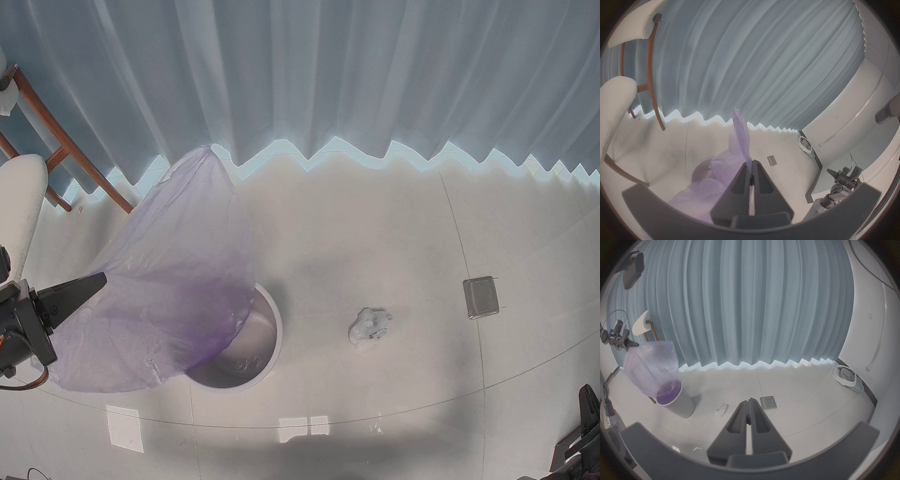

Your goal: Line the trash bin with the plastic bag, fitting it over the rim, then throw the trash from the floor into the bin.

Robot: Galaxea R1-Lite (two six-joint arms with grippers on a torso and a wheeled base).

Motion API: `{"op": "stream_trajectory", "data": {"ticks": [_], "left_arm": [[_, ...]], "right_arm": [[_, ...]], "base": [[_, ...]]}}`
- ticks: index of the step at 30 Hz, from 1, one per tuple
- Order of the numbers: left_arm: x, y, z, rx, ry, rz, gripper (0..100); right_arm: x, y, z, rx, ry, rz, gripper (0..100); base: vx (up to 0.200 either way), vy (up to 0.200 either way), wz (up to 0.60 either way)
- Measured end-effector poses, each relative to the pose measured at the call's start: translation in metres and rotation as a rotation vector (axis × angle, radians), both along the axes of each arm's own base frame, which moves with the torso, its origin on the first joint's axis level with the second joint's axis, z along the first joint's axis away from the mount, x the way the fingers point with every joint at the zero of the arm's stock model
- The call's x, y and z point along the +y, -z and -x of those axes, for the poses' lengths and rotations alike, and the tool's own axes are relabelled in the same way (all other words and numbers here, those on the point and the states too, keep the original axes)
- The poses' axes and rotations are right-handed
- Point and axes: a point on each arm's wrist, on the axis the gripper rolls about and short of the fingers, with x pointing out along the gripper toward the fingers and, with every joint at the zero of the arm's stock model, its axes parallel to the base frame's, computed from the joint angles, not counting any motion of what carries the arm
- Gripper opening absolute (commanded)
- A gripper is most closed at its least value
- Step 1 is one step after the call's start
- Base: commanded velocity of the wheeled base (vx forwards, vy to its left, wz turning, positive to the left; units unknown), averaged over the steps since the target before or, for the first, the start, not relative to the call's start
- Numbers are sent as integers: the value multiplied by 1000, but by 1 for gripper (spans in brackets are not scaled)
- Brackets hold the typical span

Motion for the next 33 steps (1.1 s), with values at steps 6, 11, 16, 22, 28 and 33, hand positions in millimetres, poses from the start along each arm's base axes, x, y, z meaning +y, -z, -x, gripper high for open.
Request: {"op": "stream_trajectory", "data": {"ticks": [6,11,16,22,28,33], "left_arm": [[-2,2,-5,15,8,-5,0],[-5,6,-10,39,16,-11,0],[-7,9,-16,64,17,-16,0],[-10,13,-26,71,14,-18,0],[-15,19,-40,23,11,-4,0],[-18,35,-49,66,7,-18,0]], "right_arm": [[0,0,0,0,0,0,0],[0,0,0,0,-1,0,0],[0,0,0,0,0,0,0],[0,0,0,0,0,0,0],[0,0,0,0,0,0,0],[0,0,0,0,-1,0,0]], "base": [[0,0,0],[0,0,0],[0,0,0],[0,0,0],[0,0,0],[0,0,0]]}}
